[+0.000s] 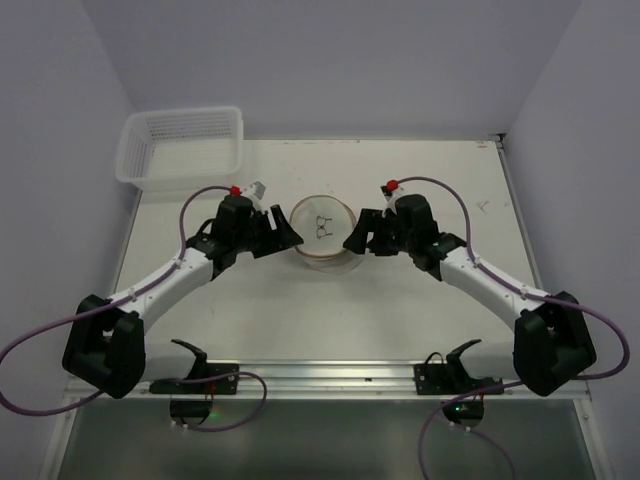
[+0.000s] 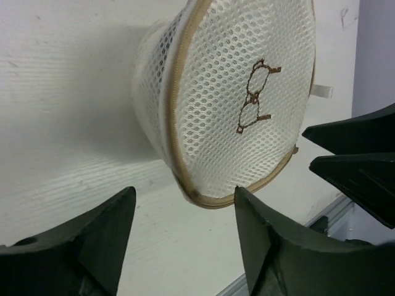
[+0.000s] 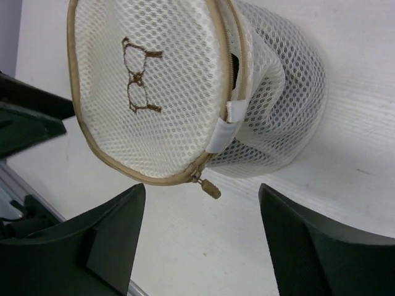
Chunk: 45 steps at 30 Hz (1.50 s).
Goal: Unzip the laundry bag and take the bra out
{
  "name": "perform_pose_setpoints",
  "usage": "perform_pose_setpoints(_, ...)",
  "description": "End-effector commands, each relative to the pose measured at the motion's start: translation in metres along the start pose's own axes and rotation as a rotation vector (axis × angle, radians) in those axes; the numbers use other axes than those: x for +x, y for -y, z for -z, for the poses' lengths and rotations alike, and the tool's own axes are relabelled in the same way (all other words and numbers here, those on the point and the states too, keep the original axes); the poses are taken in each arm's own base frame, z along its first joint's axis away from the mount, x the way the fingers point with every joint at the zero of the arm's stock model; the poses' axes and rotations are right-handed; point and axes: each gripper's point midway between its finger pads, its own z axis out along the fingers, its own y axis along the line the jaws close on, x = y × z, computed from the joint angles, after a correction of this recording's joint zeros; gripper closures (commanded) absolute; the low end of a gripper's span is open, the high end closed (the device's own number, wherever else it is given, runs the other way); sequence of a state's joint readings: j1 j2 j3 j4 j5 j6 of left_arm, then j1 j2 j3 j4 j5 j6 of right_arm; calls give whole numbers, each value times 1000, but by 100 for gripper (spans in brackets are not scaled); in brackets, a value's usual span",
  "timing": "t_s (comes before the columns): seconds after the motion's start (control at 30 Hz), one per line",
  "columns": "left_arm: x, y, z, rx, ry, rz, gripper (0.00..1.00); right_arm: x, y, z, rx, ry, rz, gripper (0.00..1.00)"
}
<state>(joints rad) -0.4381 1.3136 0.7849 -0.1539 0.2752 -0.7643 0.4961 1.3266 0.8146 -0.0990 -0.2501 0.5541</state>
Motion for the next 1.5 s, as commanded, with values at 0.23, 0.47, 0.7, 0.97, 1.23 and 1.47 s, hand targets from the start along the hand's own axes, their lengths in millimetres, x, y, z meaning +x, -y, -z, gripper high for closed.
perform_pose_setpoints(0.23, -80, 14, 22, -65, 245, -189, 22, -42, -19, 81, 24, 219, 85, 6)
perform_pose_setpoints(0.47, -116, 33, 6, -40, 279, -390, 41, -40, -12, 104, 42, 310, 87, 5)
perform_pose_setpoints(0.7, -124, 35, -18, -26, 231, -476, 48, -30, -7, 108, 38, 323, 69, 5)
perform_pose_setpoints(0.97, -108, 31, -36, 6, 155, -536, 53, -27, -4, 108, 44, 324, 59, 5)
perform_pose_setpoints(1.23, -98, 34, -41, 25, 127, -565, 66, -29, -5, 105, 44, 320, 58, 5)
perform_pose_setpoints(1.47, -93, 38, -43, 44, 115, -583, 82, -31, -6, 103, 40, 322, 54, 6)
